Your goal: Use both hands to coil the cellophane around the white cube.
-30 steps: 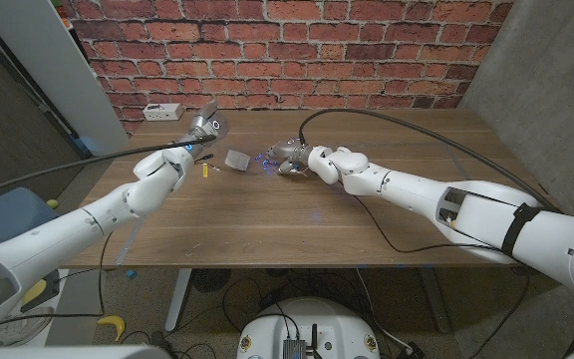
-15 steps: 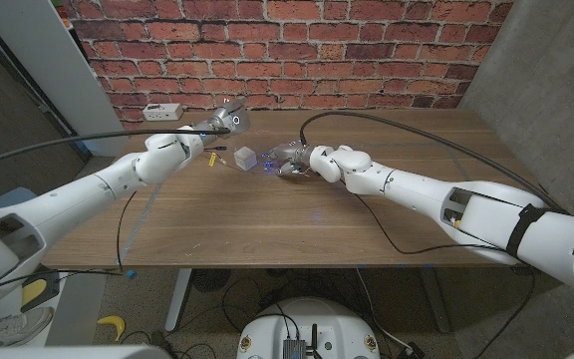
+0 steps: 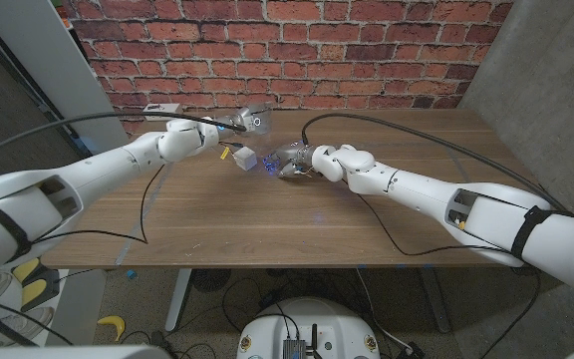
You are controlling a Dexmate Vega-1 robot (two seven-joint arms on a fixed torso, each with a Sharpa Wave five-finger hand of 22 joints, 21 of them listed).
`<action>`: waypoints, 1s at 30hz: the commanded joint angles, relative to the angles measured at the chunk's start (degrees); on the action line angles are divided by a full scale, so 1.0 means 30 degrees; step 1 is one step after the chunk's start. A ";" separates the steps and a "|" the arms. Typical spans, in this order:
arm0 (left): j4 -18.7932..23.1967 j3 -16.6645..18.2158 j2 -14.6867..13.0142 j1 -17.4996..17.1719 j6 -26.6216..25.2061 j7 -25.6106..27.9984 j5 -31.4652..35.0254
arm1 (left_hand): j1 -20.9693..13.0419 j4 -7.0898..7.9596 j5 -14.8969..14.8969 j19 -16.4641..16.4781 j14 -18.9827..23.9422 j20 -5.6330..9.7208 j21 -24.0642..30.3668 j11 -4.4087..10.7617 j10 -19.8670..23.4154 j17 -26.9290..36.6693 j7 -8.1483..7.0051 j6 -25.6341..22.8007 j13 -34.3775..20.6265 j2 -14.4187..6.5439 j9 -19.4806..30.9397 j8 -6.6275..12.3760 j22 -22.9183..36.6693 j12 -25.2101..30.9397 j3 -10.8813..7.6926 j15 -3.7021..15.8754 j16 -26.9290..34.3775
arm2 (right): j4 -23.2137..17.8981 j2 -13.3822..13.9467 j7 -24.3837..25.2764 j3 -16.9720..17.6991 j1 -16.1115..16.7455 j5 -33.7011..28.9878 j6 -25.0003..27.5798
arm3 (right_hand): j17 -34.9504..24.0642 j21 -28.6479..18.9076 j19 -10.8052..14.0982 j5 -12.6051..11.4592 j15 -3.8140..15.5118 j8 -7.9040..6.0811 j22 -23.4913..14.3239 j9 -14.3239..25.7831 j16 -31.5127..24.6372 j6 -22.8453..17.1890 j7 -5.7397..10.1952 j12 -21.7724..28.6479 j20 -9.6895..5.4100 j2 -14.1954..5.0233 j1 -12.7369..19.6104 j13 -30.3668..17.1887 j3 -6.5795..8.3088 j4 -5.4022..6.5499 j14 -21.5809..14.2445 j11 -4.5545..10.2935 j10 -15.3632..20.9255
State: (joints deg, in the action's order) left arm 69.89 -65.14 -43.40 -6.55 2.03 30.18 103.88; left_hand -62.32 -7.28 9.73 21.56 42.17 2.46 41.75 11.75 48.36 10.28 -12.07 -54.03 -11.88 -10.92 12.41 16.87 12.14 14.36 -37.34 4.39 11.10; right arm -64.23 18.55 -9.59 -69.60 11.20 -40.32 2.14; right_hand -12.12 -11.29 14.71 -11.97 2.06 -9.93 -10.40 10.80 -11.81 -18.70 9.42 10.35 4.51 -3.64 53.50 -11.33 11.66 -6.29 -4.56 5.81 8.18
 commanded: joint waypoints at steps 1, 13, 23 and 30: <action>-0.4003 -0.3133 0.2276 0.2375 0.0094 0.3964 -0.1142 | -0.0244 0.0013 -0.0007 -0.0205 -0.0099 0.1501 0.0193 0.0030 0.0002 0.0054 -0.0018 0.0029 -0.0053 -0.0067 0.0105 -0.0142 0.0018 -0.0119 0.0040 0.3153 -0.0084 | -0.0445 0.0348 -0.1158 0.0213 0.0009 0.0187 0.0007 | -0.0044 0.0043 -0.0221 -0.0167 0.0515 -0.0035 -0.0055 0.0030 0.0049 0.0328 -0.0037 -0.0001 0.0075 0.0417 -0.0477 -0.0058 -0.0356 0.0089 0.0348 -0.0072 -0.0336; -0.4466 -0.4797 0.2351 0.2734 -0.0845 0.5441 -0.2827 | -0.0283 0.0067 -0.0006 -0.0348 -0.0170 0.1498 0.0446 0.0038 0.0026 0.0072 -0.0023 -0.0024 -0.0082 -0.0079 0.0137 -0.0177 -0.0016 -0.0280 0.0106 0.3151 -0.0040 | -0.4730 0.2535 -0.3214 0.1911 0.1158 0.1039 0.1935 | -0.0258 0.0286 -0.3112 -0.0919 -0.0071 -0.0088 -0.0072 0.0071 0.0158 0.2954 -0.0120 0.0085 0.0625 0.2615 -0.4962 -0.0107 -0.3142 0.1763 0.2339 -0.0347 -0.2428; -0.3922 -0.5185 0.1998 0.2728 -0.1127 0.5606 -0.3289 | -0.0314 0.0066 -0.0013 -0.0378 -0.0123 0.1523 0.0584 0.0040 0.0091 0.0083 -0.0030 -0.0122 -0.0099 -0.0067 0.0151 -0.0166 -0.0039 -0.0328 0.0145 0.3154 0.0001 | -0.7921 0.4433 -0.2497 0.3749 0.3162 0.0706 0.4590 | -0.0284 -0.0121 -0.2432 -0.1147 -0.0008 -0.0169 -0.0069 0.0076 -0.0054 0.3321 -0.0141 0.0216 0.0855 0.2841 -0.5655 -0.0111 -0.3636 0.2080 0.2165 -0.0419 -0.2490; -0.4310 -0.5176 0.2168 0.2645 -0.1317 0.5980 -0.3685 | -0.0357 0.0036 -0.0019 -0.0380 -0.0060 0.1507 0.0739 0.0046 0.0193 0.0087 -0.0026 -0.0217 -0.0116 -0.0041 0.0162 -0.0157 -0.0065 -0.0360 0.0190 0.3155 0.0033 | -0.9461 0.5246 -0.2958 0.4342 0.4031 -0.0270 0.7356 | -0.0266 -0.0221 -0.2169 -0.1303 -0.0120 -0.0318 -0.0065 0.0076 -0.0127 0.3123 -0.0278 0.0270 0.0890 0.2846 -0.5721 -0.0108 -0.3760 0.2123 0.2037 -0.0483 -0.2472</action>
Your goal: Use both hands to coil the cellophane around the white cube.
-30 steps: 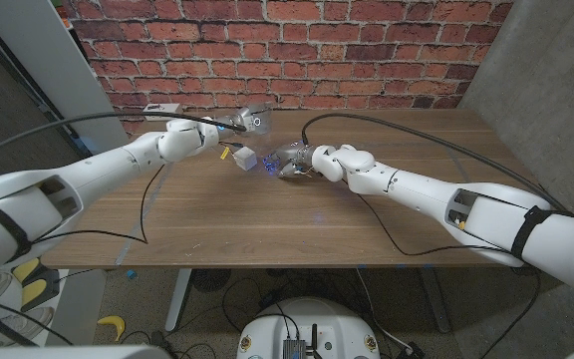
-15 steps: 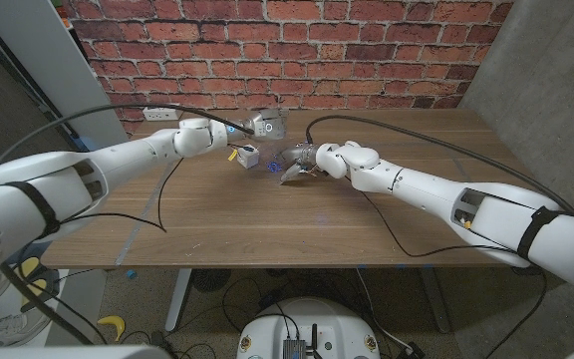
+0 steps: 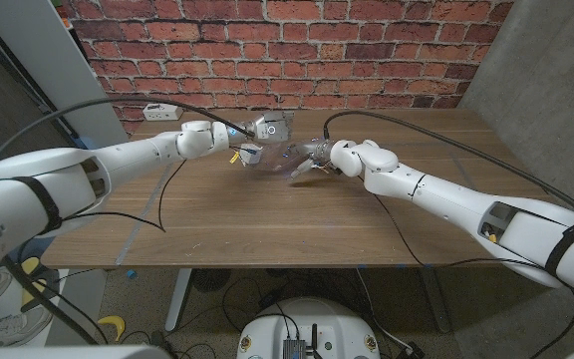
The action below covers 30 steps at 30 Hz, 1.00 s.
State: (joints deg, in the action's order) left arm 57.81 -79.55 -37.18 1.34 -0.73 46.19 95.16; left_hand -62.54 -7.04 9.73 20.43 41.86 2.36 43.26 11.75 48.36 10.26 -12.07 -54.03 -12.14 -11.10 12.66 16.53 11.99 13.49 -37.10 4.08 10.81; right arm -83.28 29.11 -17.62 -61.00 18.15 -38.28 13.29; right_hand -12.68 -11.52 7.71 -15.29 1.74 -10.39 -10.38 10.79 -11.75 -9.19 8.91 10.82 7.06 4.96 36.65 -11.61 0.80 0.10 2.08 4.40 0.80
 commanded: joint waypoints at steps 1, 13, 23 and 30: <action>-0.0428 -0.0361 0.0167 -0.0003 -0.0424 0.0715 -0.0881 | -0.0289 -0.0048 -0.0021 0.0007 0.0051 0.1557 0.0255 0.0046 0.0206 0.0092 -0.0027 -0.0224 -0.0032 0.0018 0.0080 -0.0044 -0.0017 -0.0070 0.0113 0.3259 0.0134 | -0.3330 0.1845 -0.0397 0.1561 0.1829 -0.1084 0.4095 | -0.0071 -0.0146 0.0175 -0.0233 -0.0029 -0.0186 -0.0067 0.0079 -0.0150 -0.0090 -0.0135 0.0124 0.0058 -0.0063 -0.0051 -0.0016 -0.0125 -0.0021 -0.0184 -0.0026 -0.0003; -0.4111 -0.0586 0.2326 -0.0177 -0.0543 0.2448 -0.3076 | -0.0331 -0.0081 -0.0010 0.0204 0.0119 0.1637 0.0676 0.0065 0.0233 0.0055 0.0018 0.0018 -0.0042 0.0042 0.0076 -0.0243 -0.0067 -0.0210 0.0151 0.3248 0.0111 | -0.5787 0.2826 -0.1877 0.2242 0.2963 -0.2577 0.9755 | 0.0089 0.0010 -0.0244 -0.1086 -0.0502 -0.0269 -0.0038 0.0060 -0.0048 -0.0028 -0.0360 0.0123 0.0225 -0.2398 0.2111 0.0015 0.1344 -0.0776 0.0274 -0.0250 -0.0363; -1.1856 -0.2031 0.7073 0.0223 0.0570 0.4839 -0.6870 | -0.0255 -0.0025 0.0005 0.0334 -0.0023 0.1660 0.1174 0.0070 -0.0202 0.0000 0.0026 0.0593 -0.0017 0.0051 0.0055 -0.0656 -0.0126 -0.0491 0.0101 0.3224 0.0005 | -0.7894 0.3258 -0.0352 0.3450 0.4448 -0.1563 1.1214 | 0.0137 0.0021 -0.0320 -0.1099 -0.0546 -0.0313 -0.0033 0.0053 -0.0050 -0.0162 -0.0444 0.0135 0.0256 -0.2746 0.2563 0.0022 0.1638 -0.1023 0.0292 -0.0244 -0.0410; -1.2565 -0.3146 0.7761 0.0437 0.1181 0.3019 -0.9064 | -0.0194 0.0035 -0.0001 0.0305 -0.0056 0.1645 0.1370 0.0089 -0.0308 -0.0005 0.0026 0.0772 -0.0010 0.0043 0.0051 -0.0811 -0.0159 -0.0547 0.0051 0.3225 -0.0005 | -0.9100 0.3578 0.1332 0.4318 0.5249 -0.0584 1.1287 | 0.0073 0.0015 -0.0351 -0.1007 -0.0643 -0.0283 -0.0036 0.0051 -0.0132 -0.0126 -0.0507 0.0179 0.0283 -0.3166 0.2435 0.0025 0.1768 -0.0889 0.0242 -0.0327 -0.0343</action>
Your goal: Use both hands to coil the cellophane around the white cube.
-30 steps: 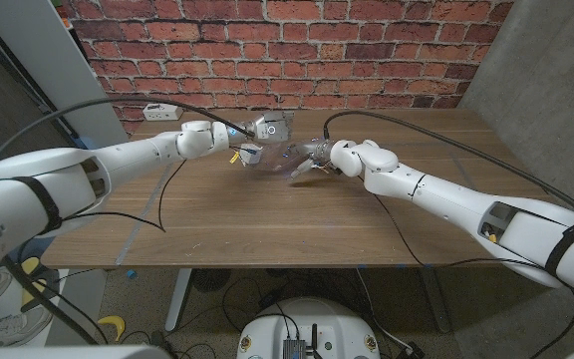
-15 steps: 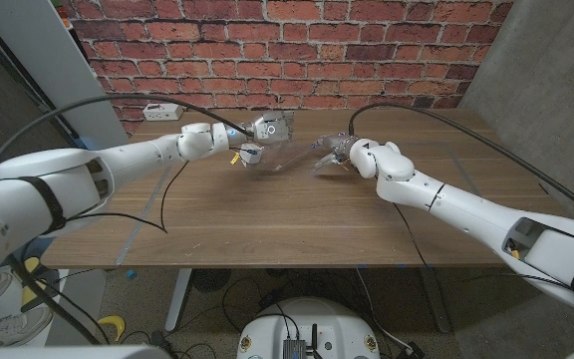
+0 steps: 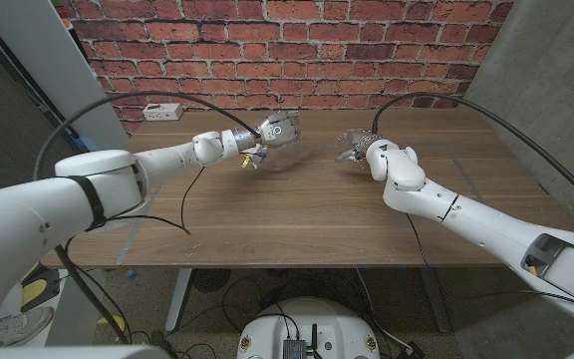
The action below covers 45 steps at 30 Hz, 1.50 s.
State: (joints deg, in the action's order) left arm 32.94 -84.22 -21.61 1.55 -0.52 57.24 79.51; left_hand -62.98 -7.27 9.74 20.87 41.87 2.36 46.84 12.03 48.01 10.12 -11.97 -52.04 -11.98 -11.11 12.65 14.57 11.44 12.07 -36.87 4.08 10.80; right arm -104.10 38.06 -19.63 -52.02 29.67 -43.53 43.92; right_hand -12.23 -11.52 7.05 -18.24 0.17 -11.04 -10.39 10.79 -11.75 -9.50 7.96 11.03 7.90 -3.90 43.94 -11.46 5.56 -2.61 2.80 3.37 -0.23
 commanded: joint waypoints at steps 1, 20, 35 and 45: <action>-0.4295 -0.1691 0.2617 0.0368 0.1147 -0.0939 -0.4122 | -0.0039 0.0124 -0.0001 0.0168 -0.0044 0.1646 0.0207 -0.0001 -0.0197 0.0043 -0.0005 0.0149 -0.0065 0.0043 0.0053 -0.0186 0.0018 -0.0075 -0.0034 0.3219 0.0004 | -0.2299 0.0662 0.2225 0.1397 0.1494 0.1251 0.1032 | -0.0080 0.0013 -0.0130 -0.0010 -0.0121 -0.0064 -0.0034 0.0051 -0.0141 -0.0019 -0.0203 0.0112 0.0015 -0.0225 -0.0020 -0.0025 0.0178 0.0027 -0.0014 0.0019 0.0004; -0.4233 -0.1152 0.3487 -0.0014 0.2446 -0.5462 -1.1897 | 0.2235 0.0742 0.0072 0.0011 -0.0891 0.0875 0.1187 -0.0077 -0.1066 -0.0052 -0.0131 0.0248 -0.0002 0.1208 0.0032 -0.0550 -0.0347 -0.0131 0.0372 0.3011 -0.0128 | -0.2489 0.0849 0.3122 0.1078 0.0968 0.1629 0.0618 | -0.0093 -0.0032 -0.0063 0.0212 -0.0120 -0.0052 -0.0033 0.0044 -0.0198 -0.0037 -0.0199 0.0160 0.0011 -0.0240 -0.0273 -0.0020 0.0125 0.0088 -0.0112 0.0046 0.0107; -0.4133 -0.0423 0.5119 -0.0398 0.0200 -0.4350 -1.5375 | 0.9052 0.2303 0.1961 -0.4733 -0.9820 -0.2141 -0.2820 -0.1915 -1.5080 0.0006 0.1702 1.8251 0.0158 0.5175 -0.0656 -0.1510 -0.0377 -0.0612 0.6262 0.1202 -0.0315 | -0.2000 0.0834 0.3743 0.1183 0.0903 0.2481 -0.0115 | -0.0090 -0.0032 -0.0085 0.0347 -0.0110 -0.0039 -0.0031 0.0040 -0.0206 -0.0023 -0.0178 0.0163 0.0001 -0.0237 -0.0399 -0.0017 0.0102 0.0098 -0.0128 0.0051 0.0109; -0.3901 0.0445 0.5089 -0.0640 0.0967 -0.1166 -1.6489 | 0.8320 0.2197 0.2237 -0.4102 -0.9070 -0.2038 -0.2851 -0.1392 -1.3805 0.0022 0.1468 1.7110 0.0192 0.3628 -0.0677 -0.1019 -0.0346 0.0138 0.5701 0.1610 0.0116 | -0.2107 0.1022 0.4061 0.1396 0.1080 0.2862 -0.0124 | -0.0081 -0.0033 -0.0095 0.0419 -0.0095 -0.0034 -0.0030 0.0038 -0.0213 -0.0020 -0.0168 0.0170 0.0008 -0.0246 -0.0426 -0.0015 0.0113 0.0075 -0.0157 0.0065 0.0125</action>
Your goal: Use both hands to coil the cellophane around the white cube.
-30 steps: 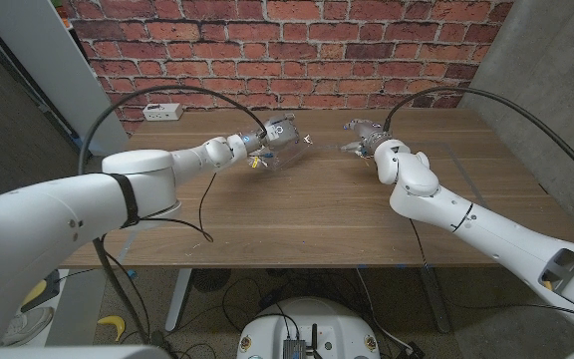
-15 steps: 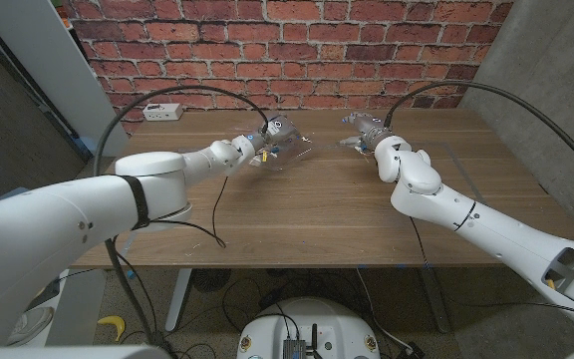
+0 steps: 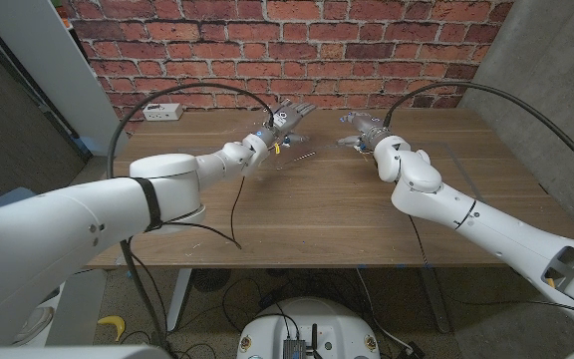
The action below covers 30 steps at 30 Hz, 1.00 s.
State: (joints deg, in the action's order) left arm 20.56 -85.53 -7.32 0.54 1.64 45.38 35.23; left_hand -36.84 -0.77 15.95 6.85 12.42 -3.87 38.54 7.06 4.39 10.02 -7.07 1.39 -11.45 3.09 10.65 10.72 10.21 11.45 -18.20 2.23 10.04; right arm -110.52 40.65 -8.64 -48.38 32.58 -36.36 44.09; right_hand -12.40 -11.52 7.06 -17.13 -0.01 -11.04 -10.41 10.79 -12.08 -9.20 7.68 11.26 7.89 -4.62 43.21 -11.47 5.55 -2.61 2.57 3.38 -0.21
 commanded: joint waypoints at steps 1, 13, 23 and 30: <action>0.0287 0.1154 0.0254 -0.0372 0.0614 0.3045 -0.1954 | -0.0478 0.0052 0.0135 0.0720 0.1003 0.0027 -0.0063 0.0387 0.1113 0.0058 -0.0289 -0.1055 0.0020 -0.1517 -0.0011 0.0363 0.0073 0.0467 -0.0685 0.2351 0.0441 | 0.0032 0.0171 0.0440 0.0219 0.0123 0.0536 -0.0213 | -0.0026 -0.0032 -0.0102 0.0055 -0.0033 -0.0032 -0.0024 0.0039 -0.0105 -0.0116 -0.0076 0.0094 0.0018 -0.0009 -0.0188 -0.0009 0.0117 0.0071 -0.0089 0.0062 0.0122; 0.7137 0.4313 -0.3604 -0.1662 0.0232 0.1387 -0.1637 | 0.0253 -0.0029 -0.1630 0.1640 0.3740 -0.0771 -0.0091 0.0226 0.5624 -0.0015 -0.0830 -0.6072 0.0035 -0.2845 0.0008 0.1207 0.0155 0.1433 -0.1064 0.2143 0.0630 | 0.0310 0.0092 0.0585 0.0032 -0.0140 0.0627 -0.0552 | -0.0023 -0.0056 -0.0058 0.0149 -0.0006 -0.0053 -0.0023 0.0036 -0.0124 -0.0179 -0.0070 0.0116 0.0030 -0.0044 -0.0246 -0.0007 0.0132 0.0061 -0.0143 0.0080 0.0179; 1.3667 0.7558 -0.6578 -0.4072 -0.2738 -0.1561 -0.0954 | 0.0727 0.0008 -0.1798 0.1396 0.4406 -0.1182 -0.0333 0.0213 0.6942 0.0037 -0.0795 -0.7077 0.0005 -0.2872 0.0006 0.1179 0.0158 0.1655 -0.1015 0.1801 0.0692 | 0.0443 -0.0011 0.0533 -0.0110 -0.0245 0.0795 -0.0858 | 0.0002 -0.0091 0.0031 0.0231 0.0002 -0.0096 -0.0022 0.0034 -0.0133 -0.0317 -0.0079 0.0169 0.0023 -0.0059 -0.0220 -0.0004 0.0169 -0.0008 -0.0206 0.0063 0.0332; 1.8205 0.9808 -0.8247 -0.6144 -0.5631 -0.4785 -0.0900 | 0.1042 -0.0205 -0.1896 0.1154 0.4613 -0.1708 -0.0612 0.0077 0.8124 0.0039 -0.0414 -0.8969 -0.0052 -0.2570 0.0025 0.1477 0.0164 0.1826 -0.0937 0.1501 0.0593 | 0.0559 -0.0094 0.0772 -0.0015 -0.0174 0.1010 -0.1228 | 0.0019 -0.0105 0.0068 0.0288 0.0016 -0.0116 -0.0020 0.0033 -0.0140 -0.0396 -0.0105 0.0226 0.0038 -0.0072 -0.0195 -0.0002 0.0201 -0.0064 -0.0257 0.0070 0.0505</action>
State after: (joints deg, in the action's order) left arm 53.73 -65.90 -24.05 -9.94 -4.81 42.98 31.62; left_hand -34.06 -1.12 10.57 10.38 25.84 -8.35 37.04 7.14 27.65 10.02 -8.61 -24.16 -11.35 -4.98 10.66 14.87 10.54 16.54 -21.05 2.58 11.72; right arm -109.35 40.75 -6.97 -48.43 32.03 -34.14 41.82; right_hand -12.24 -11.52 7.06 -16.30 0.00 -11.04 -10.41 10.79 -12.30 -9.77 7.54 11.66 7.89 -4.85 42.99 -11.48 5.74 -2.79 1.93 3.37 0.84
